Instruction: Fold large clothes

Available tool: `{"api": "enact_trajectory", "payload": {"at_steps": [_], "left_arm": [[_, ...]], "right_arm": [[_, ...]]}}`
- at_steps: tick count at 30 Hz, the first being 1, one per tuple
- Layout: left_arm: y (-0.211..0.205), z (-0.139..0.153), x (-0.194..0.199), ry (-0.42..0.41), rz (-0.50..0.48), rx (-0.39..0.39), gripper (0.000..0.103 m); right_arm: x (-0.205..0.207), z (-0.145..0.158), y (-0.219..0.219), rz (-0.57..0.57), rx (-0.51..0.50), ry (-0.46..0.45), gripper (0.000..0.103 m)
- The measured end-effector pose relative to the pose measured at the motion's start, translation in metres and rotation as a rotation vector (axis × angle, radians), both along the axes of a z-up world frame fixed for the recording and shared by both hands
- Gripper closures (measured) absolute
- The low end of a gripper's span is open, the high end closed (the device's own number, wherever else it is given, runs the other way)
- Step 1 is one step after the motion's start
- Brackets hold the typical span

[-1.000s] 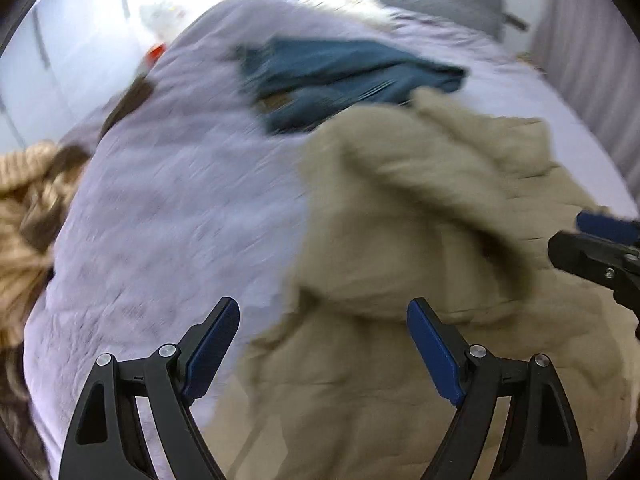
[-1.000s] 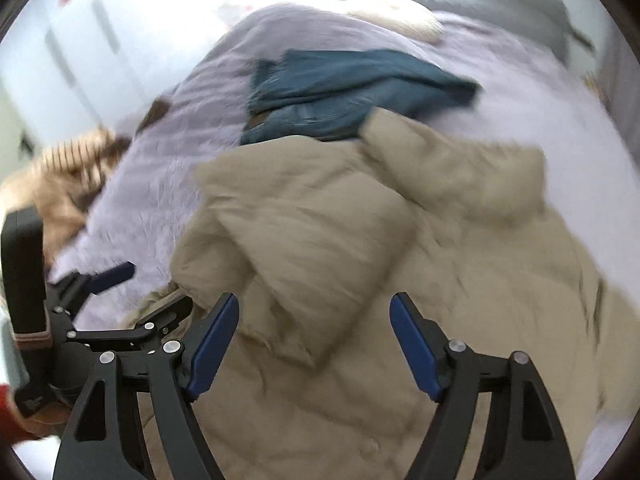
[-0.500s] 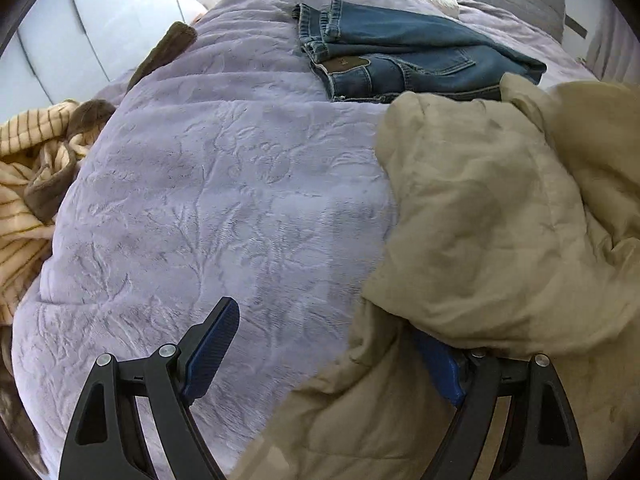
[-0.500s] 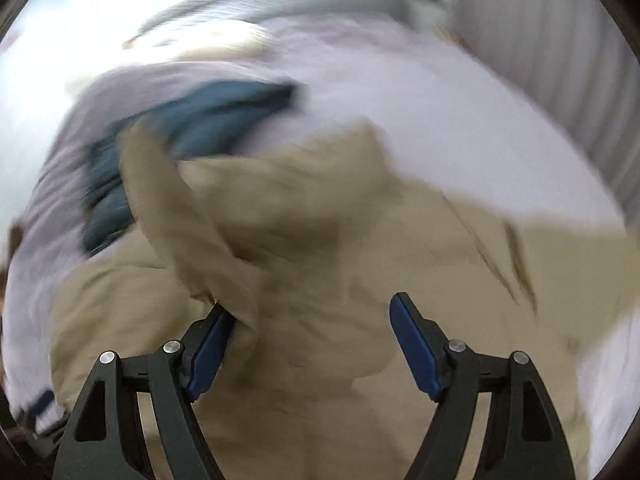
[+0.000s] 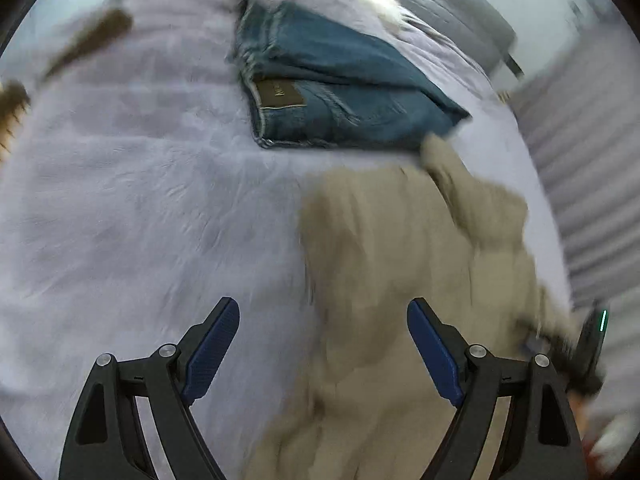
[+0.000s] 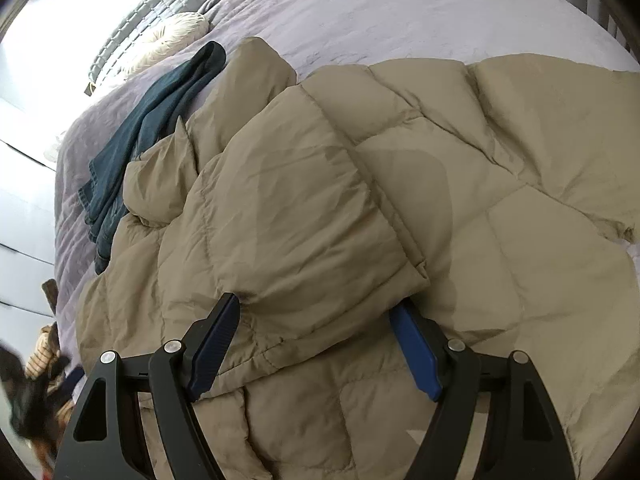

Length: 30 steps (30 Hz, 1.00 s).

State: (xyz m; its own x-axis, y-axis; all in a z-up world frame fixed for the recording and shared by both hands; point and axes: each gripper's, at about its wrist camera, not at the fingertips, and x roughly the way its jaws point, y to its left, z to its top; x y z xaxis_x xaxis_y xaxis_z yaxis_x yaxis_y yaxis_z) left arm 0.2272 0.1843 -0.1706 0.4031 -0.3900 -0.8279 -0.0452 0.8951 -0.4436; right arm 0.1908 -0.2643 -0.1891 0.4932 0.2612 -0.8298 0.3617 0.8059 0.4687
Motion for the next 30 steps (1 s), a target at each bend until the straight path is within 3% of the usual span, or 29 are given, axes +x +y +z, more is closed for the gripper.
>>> {"api": "enact_trajectory", "payload": {"at_steps": [1,4,7,8,9,10,12,13,16,19,23,26,30], "left_arm": [[-0.001,-0.013,0.015,0.038,0.0,-0.047,0.016],[-0.019,-0.038,0.033,0.107,-0.042,-0.084,0.019],[-0.037,-0.041,0.037,0.106,-0.1,-0.134,0.074],[-0.043,-0.038,0.036,0.093,-0.11,-0.113,0.08],[-0.05,-0.026,0.034,0.041,-0.124,-0.032,0.083],[-0.055,-0.016,0.031,-0.003,-0.139,0.046,0.084],[-0.06,-0.001,0.029,-0.085,-0.169,0.183,0.084],[-0.061,0.002,0.027,-0.116,-0.186,0.254,0.084],[-0.054,-0.012,0.035,-0.082,-0.202,0.31,0.084],[-0.055,-0.026,0.039,-0.077,-0.2,0.431,0.083],[-0.035,-0.017,0.035,-0.069,-0.048,0.563,0.083],[-0.023,0.002,0.023,-0.084,-0.036,0.508,0.083],[-0.032,0.026,-0.004,-0.136,-0.102,0.449,0.083]], "right_arm": [[-0.004,0.0,-0.001,-0.001,0.003,0.0,0.023],[-0.01,0.002,-0.004,0.003,0.013,-0.001,0.023],[-0.012,0.001,-0.004,0.006,0.016,-0.003,0.024],[-0.013,0.001,-0.005,0.0,0.014,0.0,0.027],[-0.012,0.001,-0.005,-0.007,0.02,0.003,0.044],[-0.011,-0.001,-0.006,-0.014,0.045,0.012,0.073],[-0.012,-0.005,-0.008,-0.03,0.127,0.02,0.09],[-0.012,-0.006,-0.007,-0.04,0.146,0.019,0.092],[-0.011,-0.007,0.007,-0.037,0.131,0.014,0.093],[-0.013,-0.012,0.015,-0.044,0.112,0.037,0.094],[-0.015,-0.008,0.015,-0.004,0.083,0.057,0.093],[-0.02,0.003,0.012,0.065,0.053,0.076,0.084],[-0.038,0.029,-0.006,0.027,-0.048,0.021,0.083]]}}
